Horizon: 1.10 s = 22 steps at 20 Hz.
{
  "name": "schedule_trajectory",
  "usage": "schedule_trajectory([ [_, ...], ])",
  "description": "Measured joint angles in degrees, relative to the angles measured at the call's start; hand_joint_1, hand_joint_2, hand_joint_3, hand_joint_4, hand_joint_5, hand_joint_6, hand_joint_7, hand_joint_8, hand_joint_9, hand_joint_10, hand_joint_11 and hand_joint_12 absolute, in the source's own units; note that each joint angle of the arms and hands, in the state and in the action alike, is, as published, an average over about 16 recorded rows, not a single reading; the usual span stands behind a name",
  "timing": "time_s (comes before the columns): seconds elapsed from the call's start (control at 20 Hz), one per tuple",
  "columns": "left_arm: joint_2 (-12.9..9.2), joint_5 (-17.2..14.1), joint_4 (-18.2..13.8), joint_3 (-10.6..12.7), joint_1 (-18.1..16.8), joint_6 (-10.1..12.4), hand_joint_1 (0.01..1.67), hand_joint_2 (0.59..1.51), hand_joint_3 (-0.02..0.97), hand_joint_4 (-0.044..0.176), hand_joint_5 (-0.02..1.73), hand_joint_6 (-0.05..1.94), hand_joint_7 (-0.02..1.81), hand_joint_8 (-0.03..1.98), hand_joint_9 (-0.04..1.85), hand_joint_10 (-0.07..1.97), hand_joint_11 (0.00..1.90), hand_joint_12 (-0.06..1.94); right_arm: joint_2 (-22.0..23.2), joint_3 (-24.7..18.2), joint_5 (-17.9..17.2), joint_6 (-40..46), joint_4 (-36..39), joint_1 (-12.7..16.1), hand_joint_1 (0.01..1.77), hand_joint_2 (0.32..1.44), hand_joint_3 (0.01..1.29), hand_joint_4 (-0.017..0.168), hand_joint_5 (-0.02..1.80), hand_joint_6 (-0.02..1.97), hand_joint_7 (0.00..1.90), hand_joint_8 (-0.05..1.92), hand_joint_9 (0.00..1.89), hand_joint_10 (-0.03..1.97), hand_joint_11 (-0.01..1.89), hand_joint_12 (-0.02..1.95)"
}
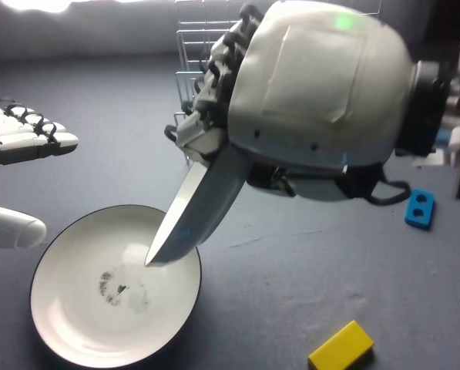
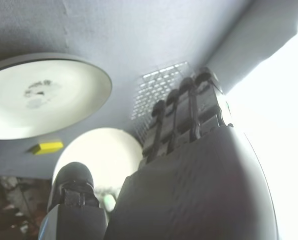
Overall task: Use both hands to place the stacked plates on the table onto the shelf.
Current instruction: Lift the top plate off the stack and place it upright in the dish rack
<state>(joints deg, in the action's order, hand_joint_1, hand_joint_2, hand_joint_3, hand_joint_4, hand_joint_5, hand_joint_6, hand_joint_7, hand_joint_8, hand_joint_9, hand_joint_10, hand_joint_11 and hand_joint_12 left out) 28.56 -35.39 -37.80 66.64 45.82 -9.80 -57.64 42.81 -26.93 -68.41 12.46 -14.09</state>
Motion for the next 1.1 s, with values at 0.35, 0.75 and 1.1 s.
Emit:
schedule_trajectory([
  [0.35, 0.0, -4.5, -1.1, 0.8, 2.1, -4.0, 0.02, 1.141, 0.013, 0.002, 0.02, 0.0, 0.02, -0.01, 0.02, 0.0, 0.01, 0.0, 4.3, -0.2, 0.1, 4.7, -1.2, 4.1, 1.31, 0.95, 0.01, 0.001, 0.93, 0.99, 1.07, 0.83, 1.03, 0.98, 0.9, 1.0],
  [0.75, 0.8, -14.4, -7.4, 2.5, 5.7, -9.3, 0.02, 1.141, 0.014, 0.003, 0.02, 0.0, 0.02, -0.01, 0.02, 0.0, 0.01, 0.0, 5.9, 4.3, 1.7, 15.5, -4.6, 6.9, 1.32, 0.95, 0.01, -0.001, 0.93, 1.01, 1.06, 0.83, 1.03, 0.99, 0.89, 1.01],
  [1.1, 1.9, -22.2, -17.5, 3.9, 8.1, -11.7, 0.02, 1.143, 0.014, 0.003, 0.02, 0.0, 0.01, -0.01, 0.01, 0.0, 0.01, 0.0, 4.3, 10.6, 4.8, 22.7, -10.8, 9.1, 1.34, 0.95, 0.01, -0.001, 0.93, 1.0, 1.07, 0.82, 1.03, 1.0, 0.89, 1.02],
])
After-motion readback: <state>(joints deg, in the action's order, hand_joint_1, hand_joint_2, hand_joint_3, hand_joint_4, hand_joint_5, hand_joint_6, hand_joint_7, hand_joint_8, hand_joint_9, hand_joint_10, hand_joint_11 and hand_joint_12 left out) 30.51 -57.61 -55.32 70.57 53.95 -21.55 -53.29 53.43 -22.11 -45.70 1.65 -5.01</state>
